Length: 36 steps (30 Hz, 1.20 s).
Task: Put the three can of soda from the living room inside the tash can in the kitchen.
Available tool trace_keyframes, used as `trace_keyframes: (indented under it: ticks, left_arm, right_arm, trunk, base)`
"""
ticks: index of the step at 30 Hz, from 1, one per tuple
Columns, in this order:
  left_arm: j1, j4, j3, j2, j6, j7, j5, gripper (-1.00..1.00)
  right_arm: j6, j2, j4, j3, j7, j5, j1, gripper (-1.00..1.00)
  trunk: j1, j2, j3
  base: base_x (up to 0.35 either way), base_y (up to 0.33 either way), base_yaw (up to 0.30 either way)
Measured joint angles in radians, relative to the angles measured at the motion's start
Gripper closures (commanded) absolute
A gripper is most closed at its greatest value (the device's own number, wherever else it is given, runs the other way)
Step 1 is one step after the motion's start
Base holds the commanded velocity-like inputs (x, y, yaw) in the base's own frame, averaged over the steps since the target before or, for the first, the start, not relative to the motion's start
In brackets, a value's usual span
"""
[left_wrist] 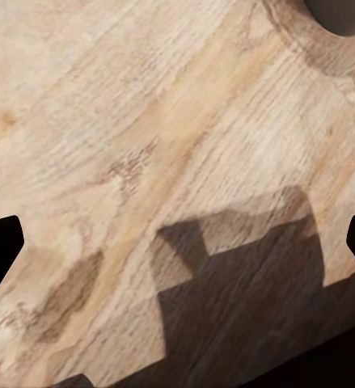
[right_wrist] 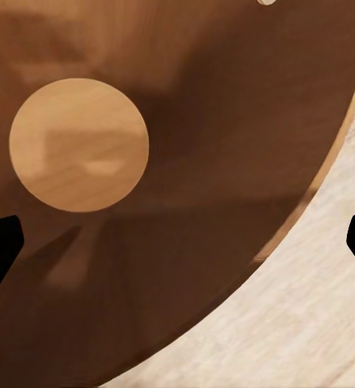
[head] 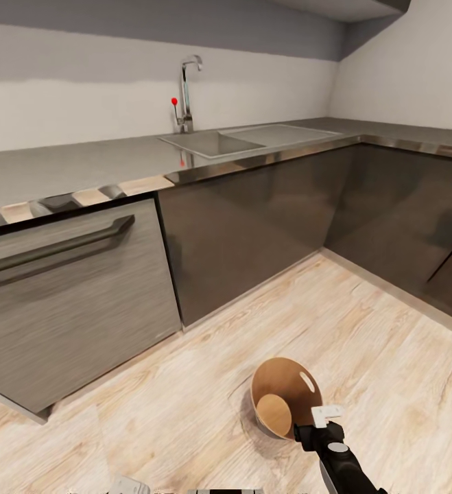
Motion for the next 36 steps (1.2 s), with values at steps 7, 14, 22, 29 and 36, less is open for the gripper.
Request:
trace_keyframes:
  ticks: [7, 14, 22, 29, 36]
  left_arm:
    - [0.000, 0.000, 0.000, 0.001, 0.001, 0.000, 0.001, -1.00]
    - [0.000, 0.000, 0.000, 0.001, 0.001, 0.000, 0.002, -1.00]
    - [0.000, 0.000, 0.001, 0.001, 0.001, 0.000, 0.001, -1.00]
    - [0.000, -0.001, 0.001, 0.001, 0.001, 0.000, 0.000, -1.00]
    - [0.000, -0.001, 0.001, 0.001, 0.001, 0.000, 0.001, -1.00]
  right_arm:
    - [0.000, 0.000, -0.001, 0.000, 0.000, 0.000, 0.000, -1.00]
    - [0.000, 0.000, 0.000, 0.000, 0.000, 0.001, 0.000, -1.00]
    - [-0.013, 0.000, -0.002, -0.002, -0.003, 0.013, -0.001, 1.00]
    - [-0.015, 0.000, -0.001, -0.001, -0.001, 0.004, 0.000, 1.00]
    - [-0.015, 0.000, -0.001, -0.002, 0.000, 0.001, 0.000, 1.00]
  trunk:
    - [0.008, -0.014, -0.008]
    - [0.008, -0.014, -0.008]
    - [0.008, -0.014, -0.008]
    - [0.008, -0.014, -0.008]
    - [0.008, -0.014, -0.001]
  base:
    - [0.000, 0.000, 0.000]
    - [0.000, 0.000, 0.000]
    - [0.000, 0.000, 0.000]
    - [0.000, 0.000, 0.000]
    - [0.000, 0.000, 0.000]
